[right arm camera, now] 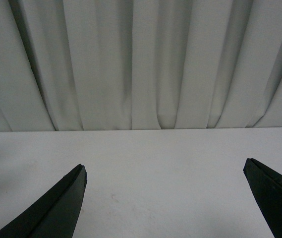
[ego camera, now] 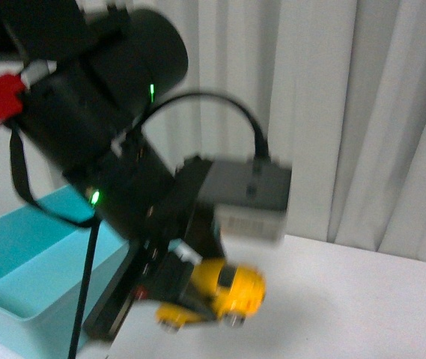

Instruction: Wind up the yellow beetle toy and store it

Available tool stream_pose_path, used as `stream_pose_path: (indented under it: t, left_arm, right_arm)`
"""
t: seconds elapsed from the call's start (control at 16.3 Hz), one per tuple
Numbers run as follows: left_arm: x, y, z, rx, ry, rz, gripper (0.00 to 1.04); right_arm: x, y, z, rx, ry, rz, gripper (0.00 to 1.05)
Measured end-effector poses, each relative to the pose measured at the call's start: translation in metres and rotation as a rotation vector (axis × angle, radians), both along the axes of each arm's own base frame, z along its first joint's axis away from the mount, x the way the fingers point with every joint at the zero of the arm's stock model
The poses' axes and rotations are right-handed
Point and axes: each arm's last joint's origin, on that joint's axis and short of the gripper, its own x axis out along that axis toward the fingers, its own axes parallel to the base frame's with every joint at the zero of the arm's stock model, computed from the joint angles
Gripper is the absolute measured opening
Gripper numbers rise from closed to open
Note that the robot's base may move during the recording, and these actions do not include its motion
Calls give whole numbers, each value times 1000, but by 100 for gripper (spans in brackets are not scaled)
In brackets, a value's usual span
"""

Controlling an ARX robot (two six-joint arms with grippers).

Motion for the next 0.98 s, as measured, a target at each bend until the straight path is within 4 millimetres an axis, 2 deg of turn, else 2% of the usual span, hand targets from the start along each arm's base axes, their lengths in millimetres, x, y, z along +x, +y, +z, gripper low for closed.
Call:
stream_pose_path:
  t: [0.12, 0.18, 0.31, 0.37, 0.49, 0.68, 0.8, 0.98]
  left_arm:
    - [31, 21, 46, -137, -210, 161, 41]
    - [42, 37, 62, -160, -307, 270, 41]
    - [59, 65, 73, -155, -401, 475, 41]
    - [71, 86, 70, -125, -419, 640, 41]
    - [80, 121, 44, -50, -343, 873, 41]
    - [83, 162, 11, 56, -255, 1133, 41]
    - [83, 174, -2, 77, -215, 1207, 41]
    - [92, 177, -49, 95, -120, 1255, 41]
  right_arm:
    - [0, 0, 0, 0, 0, 0, 98]
    - [0, 0, 0, 0, 0, 0, 98]
    - [0, 0, 0, 0, 0, 0, 98]
    - [0, 0, 0, 0, 0, 0, 98]
    - [0, 0, 0, 0, 0, 0, 98]
    - [0, 0, 0, 0, 0, 0, 98]
    - [0, 0, 0, 0, 0, 0, 98]
    - [0, 0, 0, 0, 0, 0, 98]
